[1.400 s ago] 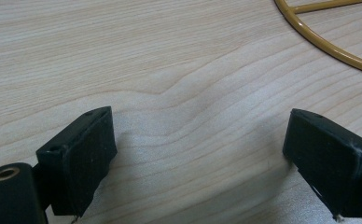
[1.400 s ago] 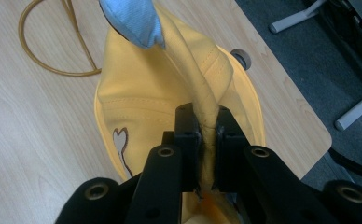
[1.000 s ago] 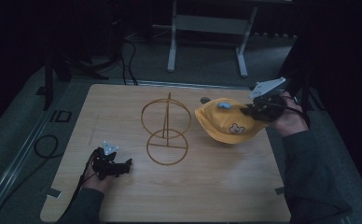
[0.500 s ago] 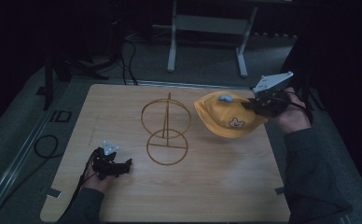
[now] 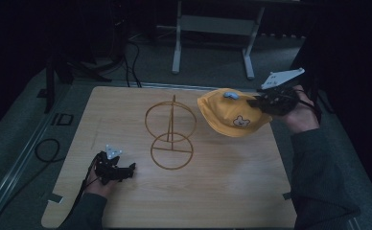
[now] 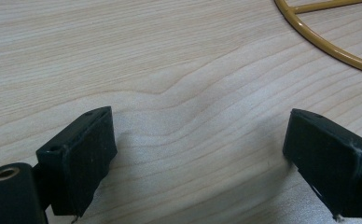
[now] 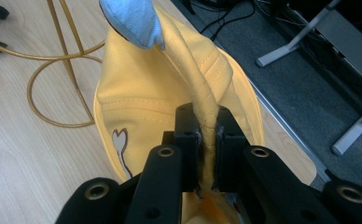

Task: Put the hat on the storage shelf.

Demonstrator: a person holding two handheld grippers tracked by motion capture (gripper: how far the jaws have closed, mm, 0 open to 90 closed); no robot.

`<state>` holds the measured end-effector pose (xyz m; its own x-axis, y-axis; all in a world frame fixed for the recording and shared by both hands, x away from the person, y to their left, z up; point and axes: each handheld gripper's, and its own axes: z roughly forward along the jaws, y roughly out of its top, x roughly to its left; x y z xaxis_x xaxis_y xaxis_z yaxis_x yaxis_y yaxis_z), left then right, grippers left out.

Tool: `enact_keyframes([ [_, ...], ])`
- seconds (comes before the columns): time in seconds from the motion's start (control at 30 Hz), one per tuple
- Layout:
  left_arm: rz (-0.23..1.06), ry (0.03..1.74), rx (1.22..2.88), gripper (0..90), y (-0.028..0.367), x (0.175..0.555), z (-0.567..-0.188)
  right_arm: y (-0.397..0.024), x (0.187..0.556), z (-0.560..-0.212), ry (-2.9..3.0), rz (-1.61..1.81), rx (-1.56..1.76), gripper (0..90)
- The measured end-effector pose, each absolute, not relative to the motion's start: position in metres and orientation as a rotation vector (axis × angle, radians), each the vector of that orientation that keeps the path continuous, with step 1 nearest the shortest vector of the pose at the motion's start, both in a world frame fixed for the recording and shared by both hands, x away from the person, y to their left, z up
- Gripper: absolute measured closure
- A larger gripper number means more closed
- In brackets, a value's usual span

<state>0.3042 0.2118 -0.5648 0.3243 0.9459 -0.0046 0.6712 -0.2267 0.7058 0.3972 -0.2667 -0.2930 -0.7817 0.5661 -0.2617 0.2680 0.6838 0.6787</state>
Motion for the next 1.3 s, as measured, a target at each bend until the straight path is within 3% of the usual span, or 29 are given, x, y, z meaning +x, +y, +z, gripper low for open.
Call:
enact_keyframes([
  [1.3, 0.579, 1.418, 1.987, 9.4, 0.212, 0.304, -0.565, -0.245, 0.394, -0.267, 2.413, 1.002, 0.554, 82.7],
])
